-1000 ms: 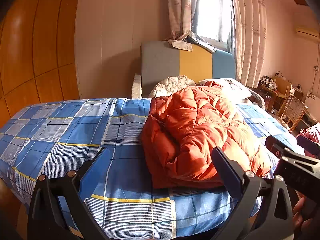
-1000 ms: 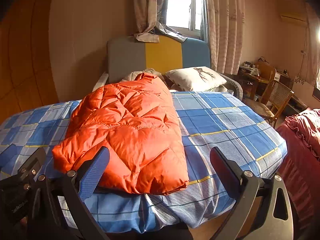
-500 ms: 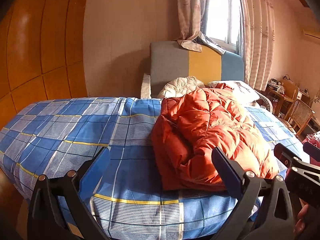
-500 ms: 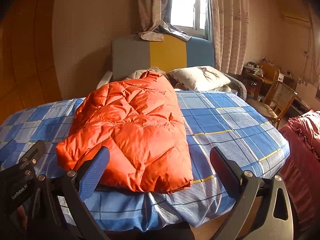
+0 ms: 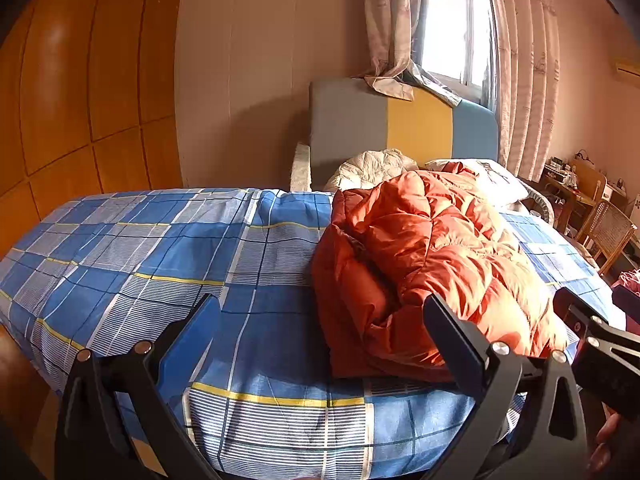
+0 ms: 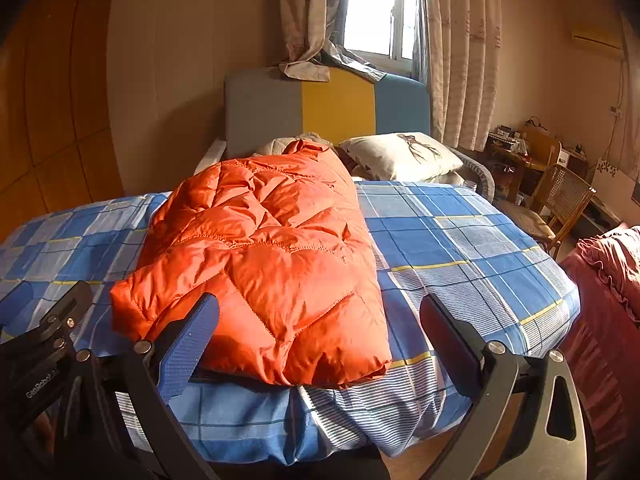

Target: Fold large clothes

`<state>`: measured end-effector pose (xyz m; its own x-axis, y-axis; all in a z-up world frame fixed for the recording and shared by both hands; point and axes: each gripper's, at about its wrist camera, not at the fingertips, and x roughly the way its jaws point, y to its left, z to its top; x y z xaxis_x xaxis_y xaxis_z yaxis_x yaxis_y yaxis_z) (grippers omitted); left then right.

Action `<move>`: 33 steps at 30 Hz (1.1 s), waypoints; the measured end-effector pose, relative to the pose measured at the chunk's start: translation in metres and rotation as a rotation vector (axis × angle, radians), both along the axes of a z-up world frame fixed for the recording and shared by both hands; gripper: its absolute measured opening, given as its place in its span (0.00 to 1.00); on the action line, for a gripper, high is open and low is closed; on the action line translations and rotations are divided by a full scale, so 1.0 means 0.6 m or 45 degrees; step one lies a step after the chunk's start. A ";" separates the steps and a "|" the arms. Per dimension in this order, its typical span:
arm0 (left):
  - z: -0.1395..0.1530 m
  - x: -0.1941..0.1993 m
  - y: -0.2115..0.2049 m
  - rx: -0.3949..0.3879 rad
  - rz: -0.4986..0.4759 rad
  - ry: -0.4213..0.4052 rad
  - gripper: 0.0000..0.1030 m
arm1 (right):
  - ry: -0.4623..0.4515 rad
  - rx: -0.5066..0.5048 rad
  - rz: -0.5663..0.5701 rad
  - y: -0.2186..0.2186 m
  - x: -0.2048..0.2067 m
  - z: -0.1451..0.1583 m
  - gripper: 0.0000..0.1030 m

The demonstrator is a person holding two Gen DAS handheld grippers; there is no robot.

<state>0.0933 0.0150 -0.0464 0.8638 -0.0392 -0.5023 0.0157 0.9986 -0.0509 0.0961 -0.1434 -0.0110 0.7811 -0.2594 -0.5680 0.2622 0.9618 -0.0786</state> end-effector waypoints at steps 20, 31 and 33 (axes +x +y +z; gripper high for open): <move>0.014 -0.017 -0.020 0.030 -0.061 -0.037 0.98 | -0.014 -0.001 -0.008 -0.002 -0.004 0.000 0.97; 0.022 -0.021 -0.021 0.032 -0.070 -0.048 0.98 | -0.015 0.004 -0.011 -0.005 -0.003 -0.001 0.97; 0.022 -0.021 -0.021 0.030 -0.071 -0.050 0.98 | -0.014 0.009 -0.008 -0.005 -0.002 -0.001 0.97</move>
<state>0.0807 0.0025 -0.0330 0.8796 -0.0766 -0.4696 0.0731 0.9970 -0.0256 0.0950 -0.1466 -0.0116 0.7855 -0.2602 -0.5615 0.2691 0.9607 -0.0686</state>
